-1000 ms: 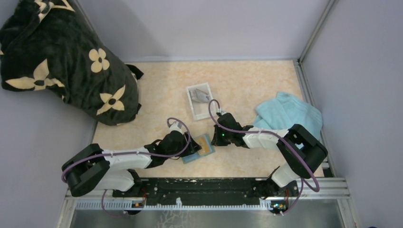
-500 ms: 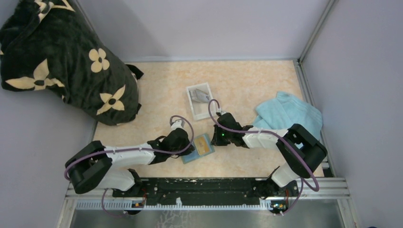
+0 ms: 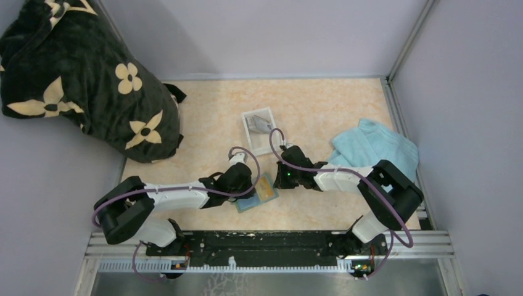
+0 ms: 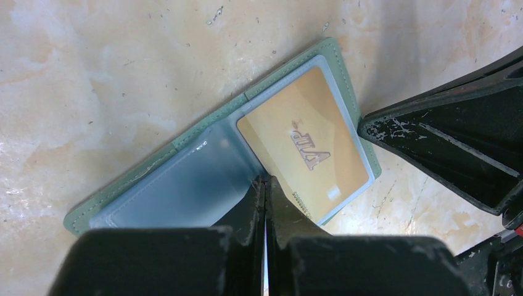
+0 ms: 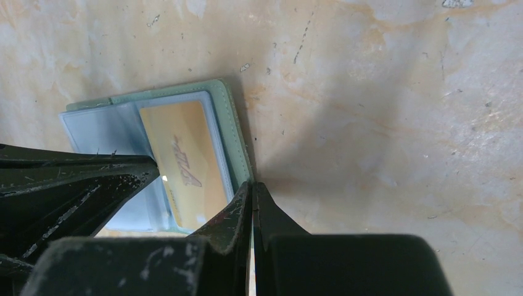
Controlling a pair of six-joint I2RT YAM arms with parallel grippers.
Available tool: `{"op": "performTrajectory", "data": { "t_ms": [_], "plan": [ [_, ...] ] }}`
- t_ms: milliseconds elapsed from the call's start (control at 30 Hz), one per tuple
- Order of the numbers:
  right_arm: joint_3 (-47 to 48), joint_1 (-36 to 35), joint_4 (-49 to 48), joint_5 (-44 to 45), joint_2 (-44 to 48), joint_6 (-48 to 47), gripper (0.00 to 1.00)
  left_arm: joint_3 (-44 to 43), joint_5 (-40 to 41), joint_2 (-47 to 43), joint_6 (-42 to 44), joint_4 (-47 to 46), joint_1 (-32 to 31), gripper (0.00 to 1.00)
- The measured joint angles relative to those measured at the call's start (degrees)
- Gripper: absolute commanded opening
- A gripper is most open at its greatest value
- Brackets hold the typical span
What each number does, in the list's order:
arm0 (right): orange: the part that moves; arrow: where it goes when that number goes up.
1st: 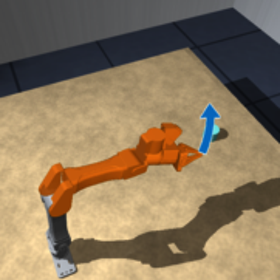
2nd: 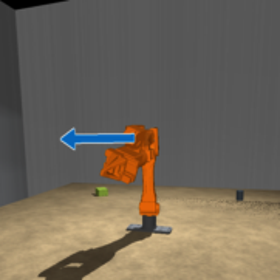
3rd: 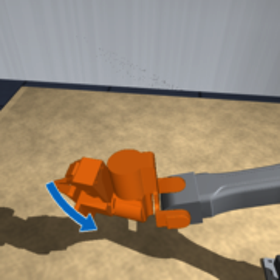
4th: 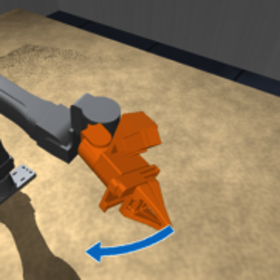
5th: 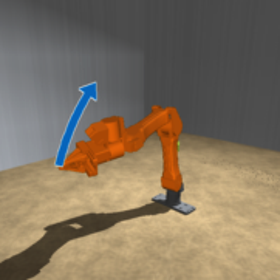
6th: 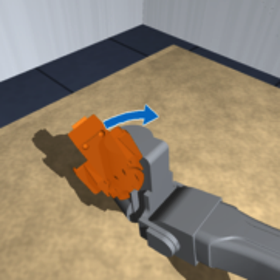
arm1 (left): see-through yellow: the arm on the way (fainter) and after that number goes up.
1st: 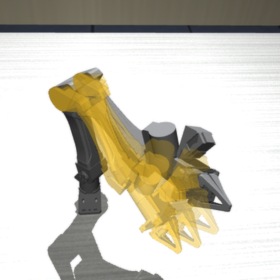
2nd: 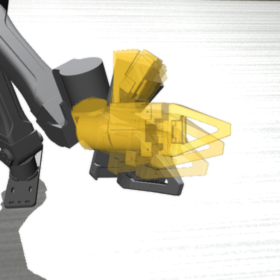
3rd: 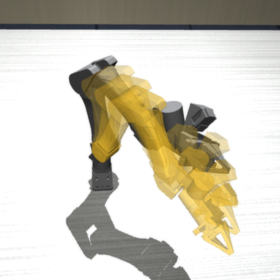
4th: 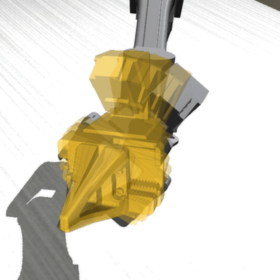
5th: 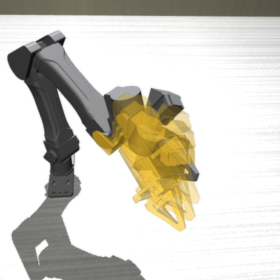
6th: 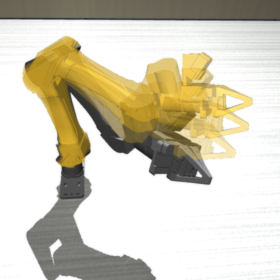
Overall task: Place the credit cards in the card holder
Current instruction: Insert the credit card into the card holder.
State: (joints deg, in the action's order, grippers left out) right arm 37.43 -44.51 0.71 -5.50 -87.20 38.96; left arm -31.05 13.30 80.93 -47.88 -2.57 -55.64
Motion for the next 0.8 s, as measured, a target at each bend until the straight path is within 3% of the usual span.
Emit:
{"op": "performTrajectory", "data": {
  "t_ms": [633,800],
  "plan": [
    [0.2,0.0,0.2,0.1,-0.2,-0.2,0.00,-2.1,2.8,1.4,0.5,1.7,-1.4,0.03],
    [1.0,0.0,1.5,1.0,-0.2,-0.5,0.12,-2.1,5.8,-3.4,-0.5,6.7,-1.6,0.09]
  ]
}}
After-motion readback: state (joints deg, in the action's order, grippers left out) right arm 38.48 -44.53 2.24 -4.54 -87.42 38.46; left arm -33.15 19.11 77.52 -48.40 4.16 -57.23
